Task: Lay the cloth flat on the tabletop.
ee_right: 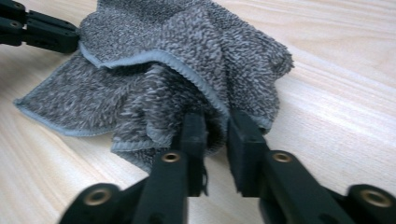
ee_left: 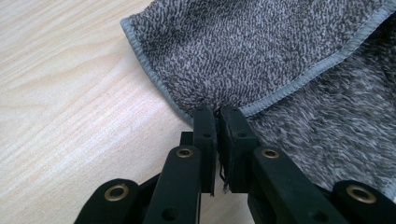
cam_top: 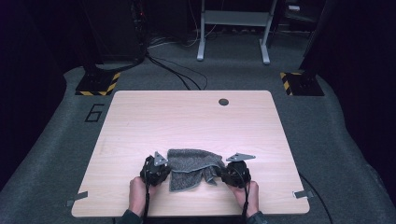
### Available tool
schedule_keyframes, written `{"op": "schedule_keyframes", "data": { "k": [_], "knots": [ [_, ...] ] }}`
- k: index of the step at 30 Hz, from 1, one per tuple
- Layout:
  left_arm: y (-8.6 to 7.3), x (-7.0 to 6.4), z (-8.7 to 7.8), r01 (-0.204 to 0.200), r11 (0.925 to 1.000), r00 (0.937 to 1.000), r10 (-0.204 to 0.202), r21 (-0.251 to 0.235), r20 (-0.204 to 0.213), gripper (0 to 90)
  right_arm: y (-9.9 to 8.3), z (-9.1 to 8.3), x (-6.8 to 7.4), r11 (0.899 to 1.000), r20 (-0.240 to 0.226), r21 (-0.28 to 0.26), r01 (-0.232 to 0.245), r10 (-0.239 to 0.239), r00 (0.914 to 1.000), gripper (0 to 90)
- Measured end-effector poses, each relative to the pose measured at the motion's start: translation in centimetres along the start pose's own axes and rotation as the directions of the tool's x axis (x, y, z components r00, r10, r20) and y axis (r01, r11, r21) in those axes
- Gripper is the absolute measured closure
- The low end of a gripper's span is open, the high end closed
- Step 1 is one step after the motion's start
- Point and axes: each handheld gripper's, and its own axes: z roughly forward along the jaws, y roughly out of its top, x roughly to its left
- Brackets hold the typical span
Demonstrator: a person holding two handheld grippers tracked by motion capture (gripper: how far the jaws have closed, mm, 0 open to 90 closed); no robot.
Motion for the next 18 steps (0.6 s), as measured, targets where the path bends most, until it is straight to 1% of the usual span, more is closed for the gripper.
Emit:
{"op": "schedule_keyframes", "data": {
  "k": [1,2,3,5,6,7,8,9,10,11,14,15,18],
  "knots": [
    [0.0,0.0,0.0,0.0,1.0,1.0,0.0,0.0,0.0,85.1,0.0,0.0,0.0,1.0,0.0,0.0,0.0,0.0,1.0,78.2],
    [0.0,0.0,0.0,0.001,1.0,1.0,-0.001,-0.005,0.004,85.1,0.0,0.0,-0.1,1.0,0.004,-0.001,0.002,-0.002,1.0,80.4],
    [0.0,0.0,0.0,0.002,1.0,1.0,-0.002,0.001,0.009,85.3,0.0,-0.1,-0.1,1.0,0.007,-0.004,0.001,-0.001,1.0,83.0],
    [0.0,-0.1,0.0,-0.009,1.0,0.9999,0.009,0.0,-0.007,86.1,-0.1,-0.5,-0.2,1.0,0.017,-0.016,0.007,-0.007,0.9998,86.7],
    [-0.1,-0.2,0.0,-0.015,0.9999,0.9998,0.015,-0.003,-0.015,86.4,-0.1,-0.7,-0.3,1.0,0.021,-0.026,0.013,-0.012,0.9997,87.2],
    [-0.1,-0.2,0.0,-0.018,0.9998,0.9998,0.018,-0.006,-0.01,86.6,0.0,-0.9,-0.4,0.999,0.025,-0.031,0.018,-0.017,0.9995,87.5],
    [-0.2,-0.3,0.0,-0.015,0.9998,0.9997,0.015,-0.012,-0.021,86.7,0.0,-1.1,-0.5,0.999,0.028,-0.031,0.009,-0.008,0.9996,87.8],
    [-0.2,-0.2,-0.1,-0.015,0.9998,0.9998,0.015,-0.01,-0.015,86.9,0.0,-1.3,-0.6,0.999,0.032,-0.034,0.014,-0.013,0.9994,88.0],
    [-0.3,-0.2,0.0,-0.005,0.9997,0.9999,0.005,-0.026,-0.015,87.0,0.0,-1.5,-0.7,0.999,0.034,-0.039,0.014,-0.013,0.9993,88.2],
    [-0.4,-0.1,0.0,0.001,0.9996,0.9999,-0.001,-0.028,-0.012,87.2,0.0,-1.6,-0.8,0.999,0.037,-0.042,0.018,-0.016,0.9992,88.2],
    [-0.4,0.0,0.0,0.008,0.9996,0.9998,-0.008,-0.028,-0.016,87.5,0.2,-2.2,-0.9,0.998,0.047,-0.057,0.022,-0.019,0.9987,88.2],
    [-0.4,0.1,-0.1,0.003,0.9997,0.9998,-0.004,-0.023,-0.019,87.6,0.3,-2.4,-0.9,0.998,0.048,-0.064,0.028,-0.025,0.9986,88.2],
    [-0.4,0.1,-0.6,0.017,0.9987,0.9997,-0.018,-0.048,-0.016,87.7,0.6,-3.1,-0.8,0.995,0.053,-0.088,0.041,-0.037,0.9979,88.2]
  ]
}}
